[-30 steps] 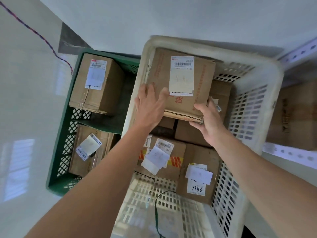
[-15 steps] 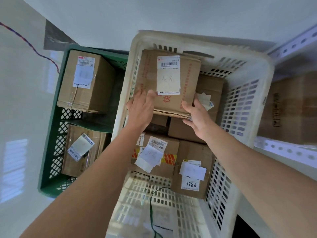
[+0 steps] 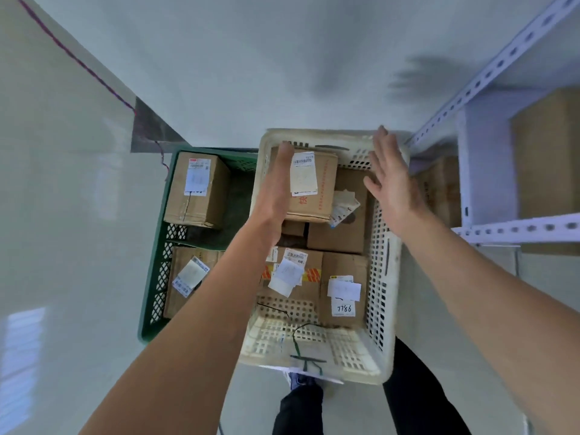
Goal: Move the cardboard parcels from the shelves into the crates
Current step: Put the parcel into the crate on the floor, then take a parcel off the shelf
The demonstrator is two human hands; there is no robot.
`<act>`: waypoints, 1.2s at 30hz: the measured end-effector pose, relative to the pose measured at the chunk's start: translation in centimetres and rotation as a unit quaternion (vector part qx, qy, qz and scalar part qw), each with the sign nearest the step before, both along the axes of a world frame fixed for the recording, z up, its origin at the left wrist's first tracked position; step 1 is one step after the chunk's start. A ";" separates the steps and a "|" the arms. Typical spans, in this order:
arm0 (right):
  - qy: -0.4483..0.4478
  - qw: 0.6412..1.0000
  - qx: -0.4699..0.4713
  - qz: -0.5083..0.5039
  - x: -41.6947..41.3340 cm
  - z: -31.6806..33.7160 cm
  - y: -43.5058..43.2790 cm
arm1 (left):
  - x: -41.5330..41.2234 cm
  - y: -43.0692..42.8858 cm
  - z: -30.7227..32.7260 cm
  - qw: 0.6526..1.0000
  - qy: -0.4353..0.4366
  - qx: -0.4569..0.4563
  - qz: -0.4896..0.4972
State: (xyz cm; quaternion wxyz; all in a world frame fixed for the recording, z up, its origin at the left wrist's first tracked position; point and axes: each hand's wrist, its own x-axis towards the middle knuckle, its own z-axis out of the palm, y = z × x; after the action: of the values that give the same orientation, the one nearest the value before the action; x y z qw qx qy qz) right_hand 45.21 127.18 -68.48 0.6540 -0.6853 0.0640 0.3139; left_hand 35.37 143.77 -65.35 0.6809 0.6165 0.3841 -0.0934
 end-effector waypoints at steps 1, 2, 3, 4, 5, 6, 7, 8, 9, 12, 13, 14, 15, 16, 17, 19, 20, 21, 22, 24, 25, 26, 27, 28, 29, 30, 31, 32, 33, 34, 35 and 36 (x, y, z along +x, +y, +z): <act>-0.013 1.000 0.013 -0.006 -0.6 2.6 -0.2 | -0.3 -0.4 2.5 1.000 -0.008 -0.003 -0.007; -0.023 0.999 0.025 -0.013 -1.2 5.2 -0.5 | -0.7 -0.8 5.0 1.000 -0.016 -0.006 -0.011; -0.032 0.999 0.032 -0.019 -1.9 7.8 -0.8 | -1.1 -1.3 7.3 1.000 -0.025 -0.010 -0.013; -0.043 0.998 0.035 -0.024 -2.5 10.2 -1.3 | -1.6 -1.7 9.5 0.999 -0.037 -0.014 -0.017; -0.053 0.997 0.037 -0.029 -3.3 12.5 -1.7 | -2.1 -2.2 11.8 0.998 -0.046 -0.019 -0.025; -0.060 0.997 0.039 -0.031 -4.0 14.7 -2.2 | -2.5 -2.7 14.0 0.998 -0.050 -0.023 -0.032; -0.067 0.997 0.037 -0.033 -4.8 16.9 -2.7 | -2.9 -3.2 16.1 0.997 -0.056 -0.024 -0.037; -0.074 0.996 0.041 -0.039 -5.5 18.9 -3.3 | -3.4 -3.8 17.9 0.996 -0.068 -0.026 -0.043; -0.079 0.995 0.048 -0.047 -6.2 20.8 -3.8 | -3.9 -4.2 19.5 0.995 -0.081 -0.026 -0.049; -0.095 0.991 0.064 -0.064 -8.4 26.0 -6.0 | -5.4 -6.2 23.9 0.991 -0.112 -0.020 -0.069; -0.090 0.992 0.067 -0.061 -8.8 26.6 -6.0 | -5.8 -6.2 24.1 0.991 -0.112 -0.019 -0.067; -0.092 0.991 0.070 -0.062 -9.3 27.9 -6.6 | -6.2 -6.9 25.0 0.990 -0.118 -0.017 -0.069; -0.093 0.991 0.072 -0.066 -9.9 29.4 -7.7 | -6.7 -7.8 26.2 0.990 -0.123 -0.013 -0.073; -0.092 0.990 0.078 -0.071 -10.5 30.6 -9.0 | -7.2 -9.0 27.2 0.989 -0.123 -0.013 -0.076; -0.094 0.989 0.084 -0.072 -11.0 31.7 -10.3 | -7.7 -10.2 28.1 0.989 -0.124 -0.015 -0.078; -0.100 0.988 0.093 -0.069 -11.9 33.6 -12.8 | -8.7 -12.6 29.8 0.988 -0.127 -0.011 -0.085; -0.104 0.988 0.096 -0.062 -12.3 34.4 -14.2 | -9.0 -13.8 30.4 0.987 -0.131 -0.010 -0.088; -0.107 0.988 0.097 -0.057 -12.8 35.1 -15.6 | -9.4 -15.1 30.8 0.987 -0.131 -0.007 -0.090; -0.110 0.988 0.097 -0.052 -13.4 35.8 -17.3 | -9.8 -16.5 31.2 0.987 -0.133 -0.005 -0.090; -0.116 0.987 0.100 -0.045 -14.2 36.7 -21.0 | -10.5 -19.6 31.7 0.986 -0.144 -0.002 -0.089; -0.118 0.987 0.100 -0.044 -14.6 37.0 -23.1 | -10.8 -21.4 31.9 0.985 -0.147 -0.003 -0.088; -0.121 0.987 0.099 -0.048 -15.0 37.3 -25.4 | -11.1 -23.3 32.1 0.985 -0.148 -0.003 -0.086; -0.122 0.986 0.098 -0.055 -15.3 37.5 -27.8 | -11.5 -25.3 32.2 0.986 -0.146 -0.001 -0.085; -0.121 0.986 0.098 -0.063 -15.6 37.8 -30.3 | -11.8 -27.3 32.3 0.986 -0.146 0.002 -0.085; -0.121 0.985 0.097 -0.073 -15.9 38.0 -32.8 | -12.0 -29.4 32.3 0.985 -0.147 0.005 -0.090; -0.121 0.984 0.096 -0.083 -16.0 38.2 -35.2 | -12.0 -31.5 32.2 0.984 -0.149 0.004 -0.099; -0.121 0.984 0.096 -0.094 -16.1 38.4 -37.6 | -12.1 -33.6 32.1 0.983 -0.148 -0.001 -0.109; -0.121 0.982 0.096 -0.105 -16.2 38.7 -39.9 | -12.1 -35.6 32.1 0.983 -0.146 -0.005 -0.115; -0.122 0.981 0.097 -0.116 -16.2 38.9 -42.0 | -11.9 -37.5 32.0 0.982 -0.143 -0.007 -0.119; -0.123 0.980 0.098 -0.124 -16.1 39.1 -44.1 | -11.6 -39.2 32.0 0.983 -0.140 -0.010 -0.120; -0.124 0.978 0.099 -0.133 -16.0 39.3 -46.0 | -11.3 -40.8 32.0 0.983 -0.137 -0.015 -0.123; -0.125 0.977 0.100 -0.142 -15.9 39.5 -47.8 | -10.9 -42.4 32.2 0.983 -0.133 -0.019 -0.128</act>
State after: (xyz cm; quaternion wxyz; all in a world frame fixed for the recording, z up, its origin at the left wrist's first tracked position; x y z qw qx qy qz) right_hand 29.28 79.36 -28.95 0.7600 -0.6341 0.0471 0.1344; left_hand 24.49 101.35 -33.15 0.7195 0.6548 0.2065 -0.1044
